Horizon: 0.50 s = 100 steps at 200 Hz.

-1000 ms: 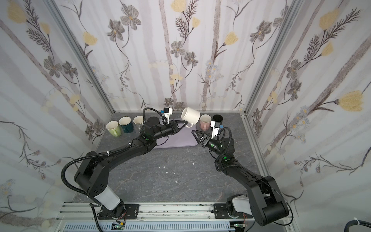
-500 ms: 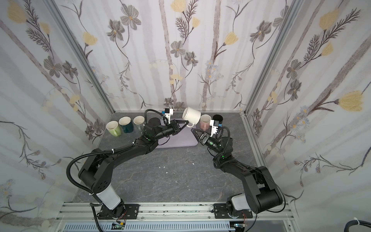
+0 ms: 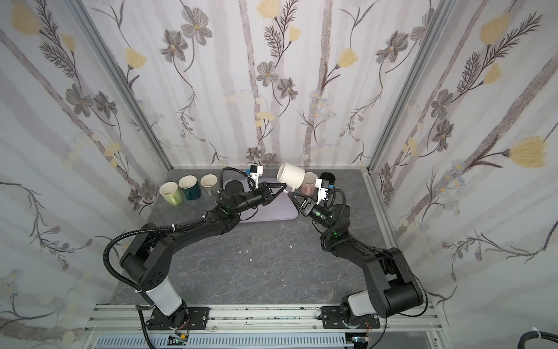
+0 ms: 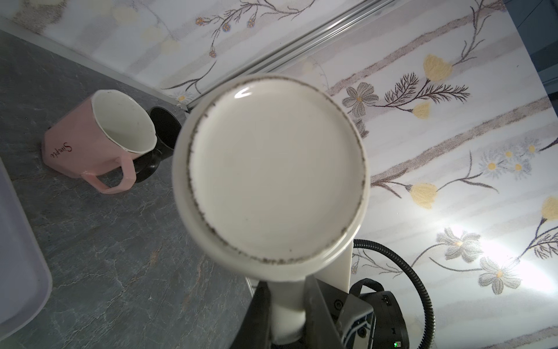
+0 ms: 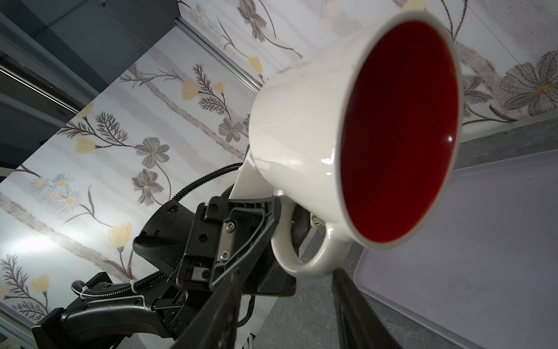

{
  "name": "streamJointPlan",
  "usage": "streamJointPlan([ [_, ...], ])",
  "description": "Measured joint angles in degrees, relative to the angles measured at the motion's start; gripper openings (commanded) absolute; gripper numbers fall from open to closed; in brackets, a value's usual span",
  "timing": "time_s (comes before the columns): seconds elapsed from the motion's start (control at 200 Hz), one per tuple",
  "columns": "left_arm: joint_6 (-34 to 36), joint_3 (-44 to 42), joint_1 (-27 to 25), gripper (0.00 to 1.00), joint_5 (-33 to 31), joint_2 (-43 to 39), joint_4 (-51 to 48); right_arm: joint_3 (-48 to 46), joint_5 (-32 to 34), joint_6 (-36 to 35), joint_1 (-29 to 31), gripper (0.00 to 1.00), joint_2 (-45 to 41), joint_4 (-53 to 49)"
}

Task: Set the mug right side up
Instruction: 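Hold the white mug up with the left gripper while right gripper moves toward it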

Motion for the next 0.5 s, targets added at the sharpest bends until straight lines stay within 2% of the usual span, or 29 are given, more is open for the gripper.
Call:
streamJointPlan([
  [0.5,-1.6,-0.9,-1.2,0.0,1.2,0.5,4.5,1.1,0.4,1.8,-0.9,0.48,1.8,2.5],
])
